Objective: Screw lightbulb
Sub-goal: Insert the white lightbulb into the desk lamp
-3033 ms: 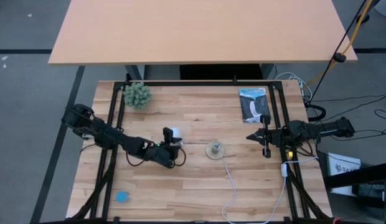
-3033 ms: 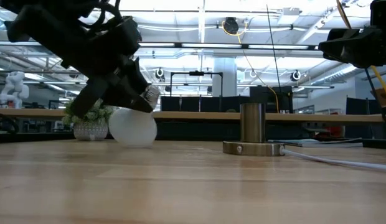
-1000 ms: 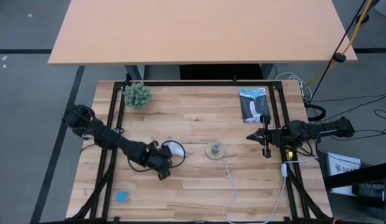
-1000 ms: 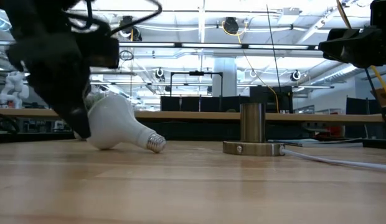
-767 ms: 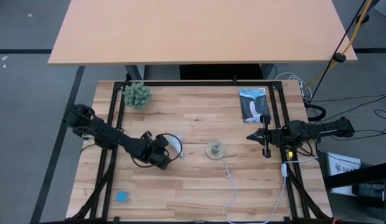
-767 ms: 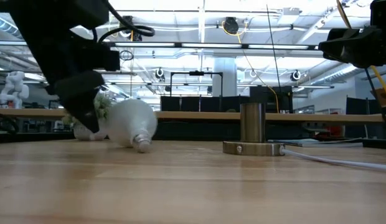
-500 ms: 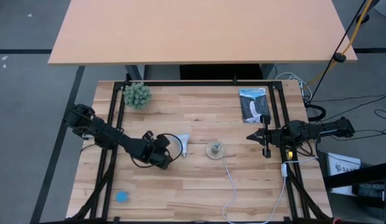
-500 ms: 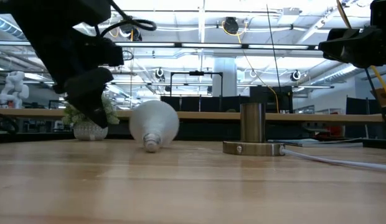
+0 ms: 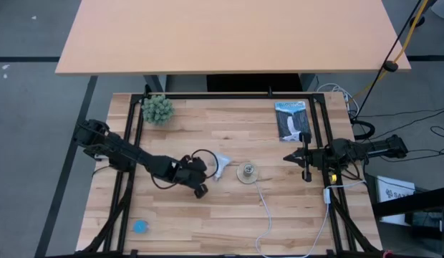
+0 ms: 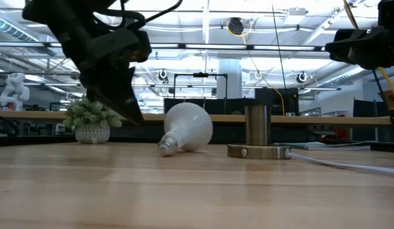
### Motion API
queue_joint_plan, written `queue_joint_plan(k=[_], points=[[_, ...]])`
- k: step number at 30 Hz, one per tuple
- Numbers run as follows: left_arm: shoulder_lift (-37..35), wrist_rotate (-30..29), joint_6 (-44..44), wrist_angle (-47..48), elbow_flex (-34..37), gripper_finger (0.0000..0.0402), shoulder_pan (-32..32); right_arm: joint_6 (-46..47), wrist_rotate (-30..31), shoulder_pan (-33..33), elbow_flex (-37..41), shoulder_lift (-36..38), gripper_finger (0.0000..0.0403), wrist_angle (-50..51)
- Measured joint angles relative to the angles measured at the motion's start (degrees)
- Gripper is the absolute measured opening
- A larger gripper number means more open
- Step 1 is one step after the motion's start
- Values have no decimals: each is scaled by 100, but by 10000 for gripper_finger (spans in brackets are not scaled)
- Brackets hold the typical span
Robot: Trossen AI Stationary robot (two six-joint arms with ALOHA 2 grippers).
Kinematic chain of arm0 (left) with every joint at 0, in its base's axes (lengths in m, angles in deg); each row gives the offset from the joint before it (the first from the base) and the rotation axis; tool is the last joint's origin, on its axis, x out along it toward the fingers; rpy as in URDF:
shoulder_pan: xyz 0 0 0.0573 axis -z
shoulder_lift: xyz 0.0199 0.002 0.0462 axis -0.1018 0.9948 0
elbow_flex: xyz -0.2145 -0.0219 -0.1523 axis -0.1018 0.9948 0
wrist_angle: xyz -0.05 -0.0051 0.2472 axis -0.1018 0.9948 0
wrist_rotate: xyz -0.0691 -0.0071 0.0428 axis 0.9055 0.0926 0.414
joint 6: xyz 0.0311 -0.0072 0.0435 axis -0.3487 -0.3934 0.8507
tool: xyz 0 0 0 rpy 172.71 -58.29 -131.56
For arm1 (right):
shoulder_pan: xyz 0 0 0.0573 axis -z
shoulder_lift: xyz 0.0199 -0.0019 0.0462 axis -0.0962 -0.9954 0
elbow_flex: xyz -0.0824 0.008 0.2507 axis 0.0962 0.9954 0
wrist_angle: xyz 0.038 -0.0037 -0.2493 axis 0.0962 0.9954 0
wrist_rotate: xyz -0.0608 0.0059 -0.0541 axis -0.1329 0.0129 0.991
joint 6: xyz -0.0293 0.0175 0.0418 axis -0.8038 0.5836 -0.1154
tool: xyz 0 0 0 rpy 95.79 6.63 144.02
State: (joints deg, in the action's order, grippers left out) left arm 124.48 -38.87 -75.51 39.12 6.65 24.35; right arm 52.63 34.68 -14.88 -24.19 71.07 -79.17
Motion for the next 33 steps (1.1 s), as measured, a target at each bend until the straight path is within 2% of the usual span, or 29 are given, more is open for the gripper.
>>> queue_joint_plan(k=[7, 10, 16, 22, 27, 30, 33], points=[[-2, 442, 26, -1129, 0, 3, 96, -1, 2, 1, -2, 0, 0, 0], [-2, 565, 20, -1406, 0, 21, 102, 0, 0, 0, -2, -1, 0, 0], [-2, 567, -13, -1380, 0, 82, 99, 0, 2, 1, 0, 1, 0, 0], [-2, 550, 27, -1378, 0, 172, 166, 0, 0, 0, -2, 1, 0, 0], [-2, 1, 31, -1379, 0, 246, 257, 0, 1, 2, -1, -1, 0, 0], [-2, -37, 25, -1447, 0, 269, 252, -2, 0, 2, 0, -1, 0, 0], [-2, -56, 48, -1487, 0, 274, 208, 0, 1, 1, 0, 0, 0, 0]])
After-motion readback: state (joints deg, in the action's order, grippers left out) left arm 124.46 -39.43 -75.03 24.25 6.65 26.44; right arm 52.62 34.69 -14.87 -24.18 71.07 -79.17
